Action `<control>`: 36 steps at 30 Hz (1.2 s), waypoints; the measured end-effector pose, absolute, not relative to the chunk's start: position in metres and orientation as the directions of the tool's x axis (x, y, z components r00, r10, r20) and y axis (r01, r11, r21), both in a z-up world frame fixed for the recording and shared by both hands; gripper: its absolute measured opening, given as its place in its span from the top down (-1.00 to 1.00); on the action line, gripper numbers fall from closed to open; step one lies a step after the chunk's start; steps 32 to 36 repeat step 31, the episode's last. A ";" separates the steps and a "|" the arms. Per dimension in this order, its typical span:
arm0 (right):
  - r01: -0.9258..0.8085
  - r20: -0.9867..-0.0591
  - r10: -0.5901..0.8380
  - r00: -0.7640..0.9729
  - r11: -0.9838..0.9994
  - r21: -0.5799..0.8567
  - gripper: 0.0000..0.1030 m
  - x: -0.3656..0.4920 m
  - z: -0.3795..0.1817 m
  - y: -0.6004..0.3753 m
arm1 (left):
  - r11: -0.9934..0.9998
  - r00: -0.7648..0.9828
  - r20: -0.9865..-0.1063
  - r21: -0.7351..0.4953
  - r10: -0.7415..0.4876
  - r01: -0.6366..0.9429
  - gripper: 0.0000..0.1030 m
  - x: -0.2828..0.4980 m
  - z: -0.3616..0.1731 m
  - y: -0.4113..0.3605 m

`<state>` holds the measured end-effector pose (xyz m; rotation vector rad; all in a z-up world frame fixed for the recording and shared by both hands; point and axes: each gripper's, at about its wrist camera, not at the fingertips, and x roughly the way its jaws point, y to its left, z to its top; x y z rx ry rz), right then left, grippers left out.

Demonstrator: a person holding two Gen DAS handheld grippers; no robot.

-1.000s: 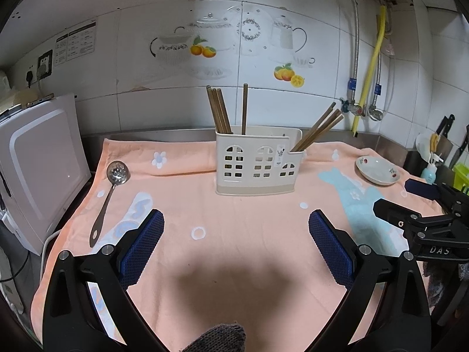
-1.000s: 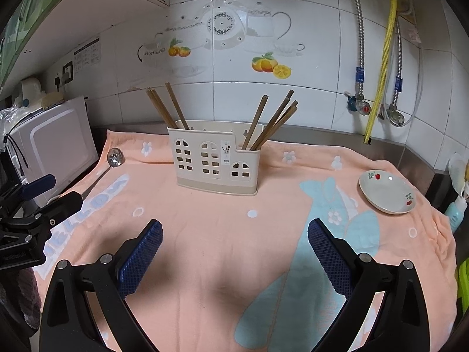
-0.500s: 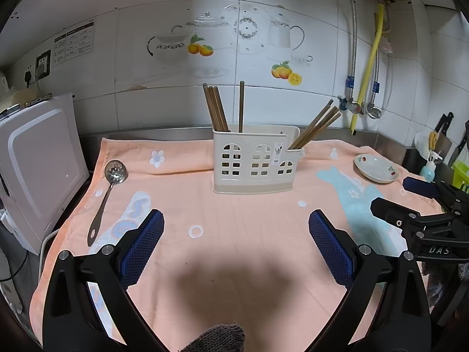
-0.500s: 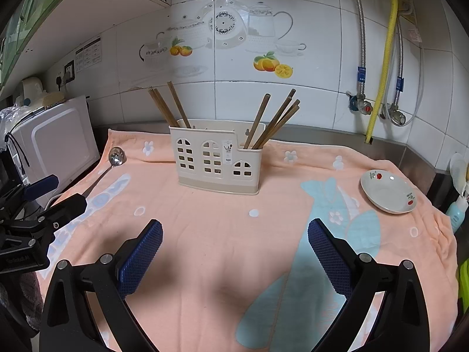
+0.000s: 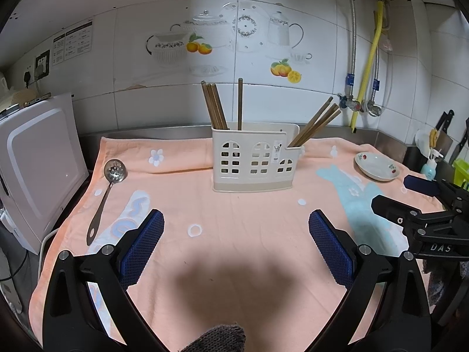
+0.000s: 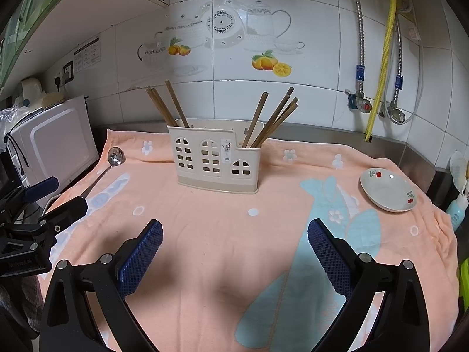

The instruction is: Organize utensils

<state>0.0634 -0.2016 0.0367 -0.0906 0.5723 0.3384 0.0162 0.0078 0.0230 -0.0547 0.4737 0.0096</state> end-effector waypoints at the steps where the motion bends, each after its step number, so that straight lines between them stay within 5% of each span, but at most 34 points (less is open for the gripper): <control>1: -0.338 -0.546 0.288 0.787 0.941 0.009 -0.86 0.063 0.036 -0.202 | 0.998 0.890 -0.457 -0.051 -0.004 -0.021 -0.90 0.017 0.023 0.008; 36: -0.333 -0.565 0.276 0.778 0.943 0.001 -0.86 0.070 0.029 -0.204 | 0.999 0.889 -0.457 -0.034 0.009 -0.028 -0.90 0.021 0.020 0.008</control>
